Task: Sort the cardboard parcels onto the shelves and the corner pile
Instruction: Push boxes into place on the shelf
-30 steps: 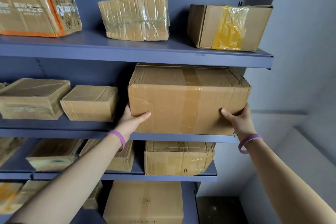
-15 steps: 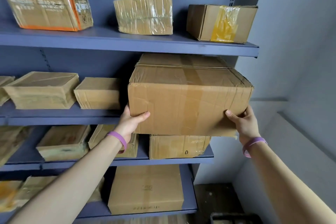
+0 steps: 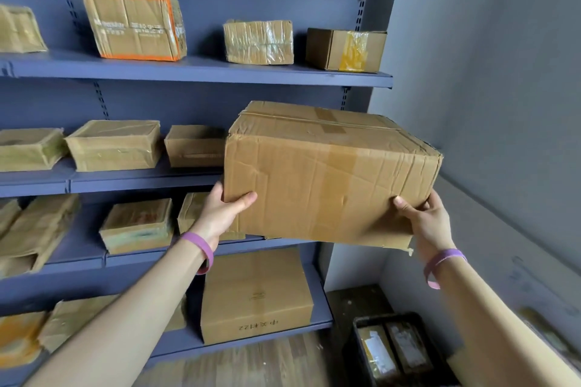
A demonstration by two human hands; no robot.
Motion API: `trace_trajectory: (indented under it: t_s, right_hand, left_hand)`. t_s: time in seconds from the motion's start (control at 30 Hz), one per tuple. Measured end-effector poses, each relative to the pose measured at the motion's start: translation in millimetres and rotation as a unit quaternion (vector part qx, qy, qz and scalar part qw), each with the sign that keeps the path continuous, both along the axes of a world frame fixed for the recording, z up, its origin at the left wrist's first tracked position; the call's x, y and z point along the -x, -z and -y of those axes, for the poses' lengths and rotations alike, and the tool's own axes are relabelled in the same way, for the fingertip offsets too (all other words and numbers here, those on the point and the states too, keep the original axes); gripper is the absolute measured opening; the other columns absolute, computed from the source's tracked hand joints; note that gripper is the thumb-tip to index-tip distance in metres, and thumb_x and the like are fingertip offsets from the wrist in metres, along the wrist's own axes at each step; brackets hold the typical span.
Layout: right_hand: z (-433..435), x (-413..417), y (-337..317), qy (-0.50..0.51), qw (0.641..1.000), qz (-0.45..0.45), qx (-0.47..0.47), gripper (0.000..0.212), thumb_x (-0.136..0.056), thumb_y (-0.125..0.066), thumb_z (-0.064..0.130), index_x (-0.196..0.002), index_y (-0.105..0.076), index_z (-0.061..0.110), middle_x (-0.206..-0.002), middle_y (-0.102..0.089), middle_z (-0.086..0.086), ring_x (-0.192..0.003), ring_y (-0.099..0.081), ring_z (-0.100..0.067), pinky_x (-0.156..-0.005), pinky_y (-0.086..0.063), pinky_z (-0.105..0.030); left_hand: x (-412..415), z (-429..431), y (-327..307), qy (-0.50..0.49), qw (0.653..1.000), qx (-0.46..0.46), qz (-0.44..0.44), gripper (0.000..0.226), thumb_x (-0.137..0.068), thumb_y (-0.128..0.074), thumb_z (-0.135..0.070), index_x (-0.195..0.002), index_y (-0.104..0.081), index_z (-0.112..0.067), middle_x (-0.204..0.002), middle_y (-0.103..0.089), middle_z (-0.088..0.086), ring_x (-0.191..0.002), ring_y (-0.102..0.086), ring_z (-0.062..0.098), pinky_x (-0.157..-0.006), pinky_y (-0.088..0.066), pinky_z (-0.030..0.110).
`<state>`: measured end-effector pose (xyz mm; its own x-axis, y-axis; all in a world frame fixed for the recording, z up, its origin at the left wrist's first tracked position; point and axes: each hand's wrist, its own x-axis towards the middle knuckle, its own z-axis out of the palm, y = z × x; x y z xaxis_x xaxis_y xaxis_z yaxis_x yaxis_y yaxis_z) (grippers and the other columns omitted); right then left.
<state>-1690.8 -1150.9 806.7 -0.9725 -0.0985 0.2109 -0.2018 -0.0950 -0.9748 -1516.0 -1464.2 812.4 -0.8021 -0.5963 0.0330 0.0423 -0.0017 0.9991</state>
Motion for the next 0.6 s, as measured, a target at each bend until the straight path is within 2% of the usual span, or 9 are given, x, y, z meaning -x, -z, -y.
trace_trajectory:
  t_s: [0.13, 0.27, 0.3, 0.37, 0.4, 0.47, 0.5, 0.57, 0.6]
  right_hand:
    - [-13.3, -33.0, -15.1, 0.016, 1.0, -0.013, -0.001, 0.032, -0.083, -0.077, 0.012, -0.111, -0.063, 0.018, -0.095, -0.068, 0.006, -0.081, -0.06, -0.012, -0.073, -0.047, -0.025]
    - [-26.9, -51.5, -18.0, 0.017, 1.0, -0.007, 0.003, 0.03, -0.081, -0.079, 0.014, -0.107, -0.066, 0.019, -0.094, -0.07, 0.004, -0.08, -0.06, -0.014, -0.076, -0.048, -0.028]
    - [-31.0, -55.0, -18.5, 0.017, 1.0, -0.006, 0.005, 0.028, -0.081, -0.079, 0.014, -0.105, -0.066, 0.02, -0.093, -0.07, 0.004, -0.079, -0.06, -0.014, -0.075, -0.048, -0.028]
    - [-39.2, -61.2, -21.5, 0.014, 1.0, -0.008, 0.01, 0.023, -0.082, -0.078, 0.012, -0.099, -0.065, 0.023, -0.091, -0.069, 0.005, -0.078, -0.06, -0.014, -0.072, -0.047, -0.027]
    - [-42.5, -62.6, -22.5, 0.012, 1.0, -0.008, 0.009, 0.023, -0.083, -0.078, 0.013, -0.099, -0.065, 0.023, -0.092, -0.07, 0.005, -0.078, -0.06, -0.014, -0.072, -0.046, -0.027]
    - [-51.4, -65.6, -27.3, 0.007, 1.0, -0.01, 0.007, 0.027, -0.082, -0.078, 0.014, -0.105, -0.066, 0.02, -0.096, -0.07, 0.004, -0.081, -0.06, -0.014, -0.072, -0.046, -0.027]
    - [-55.7, -66.2, -30.3, 0.006, 1.0, -0.011, 0.007, 0.029, -0.082, -0.079, 0.014, -0.108, -0.066, 0.018, -0.096, -0.071, 0.004, -0.082, -0.06, -0.014, -0.072, -0.046, -0.027]
    - [-65.1, -66.1, -35.6, 0.002, 1.0, -0.011, 0.007, 0.03, -0.082, -0.079, 0.014, -0.108, -0.066, 0.017, -0.095, -0.07, 0.004, -0.081, -0.06, -0.013, -0.071, -0.045, -0.026]
    - [-69.4, -66.6, -38.7, 0.0, 1.0, -0.013, 0.007, 0.029, -0.082, -0.079, 0.013, -0.108, -0.066, 0.016, -0.094, -0.07, 0.004, -0.08, -0.06, -0.013, -0.071, -0.045, -0.025]
  left_hand:
    - [-34.5, -17.9, -1.5, -0.007, 1.0, -0.013, -0.021, 0.053, -0.082, -0.079, -0.017, -0.129, -0.055, -0.018, -0.117, -0.068, 0.0, -0.11, -0.064, 0.017, -0.099, -0.049, 0.04]
    - [-60.8, -37.3, -1.8, 0.009, 0.997, -0.053, -0.056, 0.051, -0.087, -0.073, -0.014, -0.133, -0.053, -0.022, -0.119, -0.067, -0.004, -0.104, -0.062, 0.007, -0.075, -0.046, 0.029]
    - [-65.5, -40.5, -1.0, 0.015, 0.996, -0.056, -0.063, 0.05, -0.087, -0.072, -0.014, -0.133, -0.053, -0.022, -0.12, -0.067, -0.003, -0.105, -0.062, 0.007, -0.077, -0.047, 0.03]
    - [-77.0, -47.6, -4.2, 0.029, 0.995, -0.065, -0.073, 0.055, -0.081, -0.078, -0.022, -0.131, -0.054, -0.024, -0.123, -0.068, -0.001, -0.111, -0.062, 0.012, -0.096, -0.047, 0.043]
    - [-82.7, -50.2, -5.4, 0.036, 0.994, -0.073, -0.074, 0.064, -0.073, -0.086, -0.032, -0.129, -0.056, -0.027, -0.123, -0.069, -0.001, -0.114, -0.062, 0.015, -0.105, -0.042, 0.049]
    - [-90.9, -56.3, -3.0, 0.05, 0.99, -0.097, -0.086, 0.08, -0.056, -0.093, -0.047, -0.125, -0.059, -0.03, -0.123, -0.069, -0.002, -0.12, -0.061, 0.02, -0.109, -0.038, 0.055]
    - [-92.3, -60.9, -0.9, 0.054, 0.986, -0.117, -0.102, 0.071, -0.06, -0.091, -0.044, -0.123, -0.06, -0.03, -0.124, -0.069, -0.002, -0.122, -0.06, 0.02, -0.11, -0.037, 0.055]
    - [-93.3, -74.7, 4.2, 0.046, 0.979, -0.154, -0.128, 0.043, -0.079, -0.073, -0.023, -0.12, -0.061, -0.03, -0.127, -0.067, -0.001, -0.125, -0.056, 0.021, -0.113, -0.034, 0.055]
    - [-92.8, -82.6, 6.8, 0.036, 0.975, -0.172, -0.137, 0.04, -0.082, -0.066, -0.016, -0.119, -0.061, -0.03, -0.128, -0.066, 0.0, -0.127, -0.054, 0.022, -0.112, -0.034, 0.056]
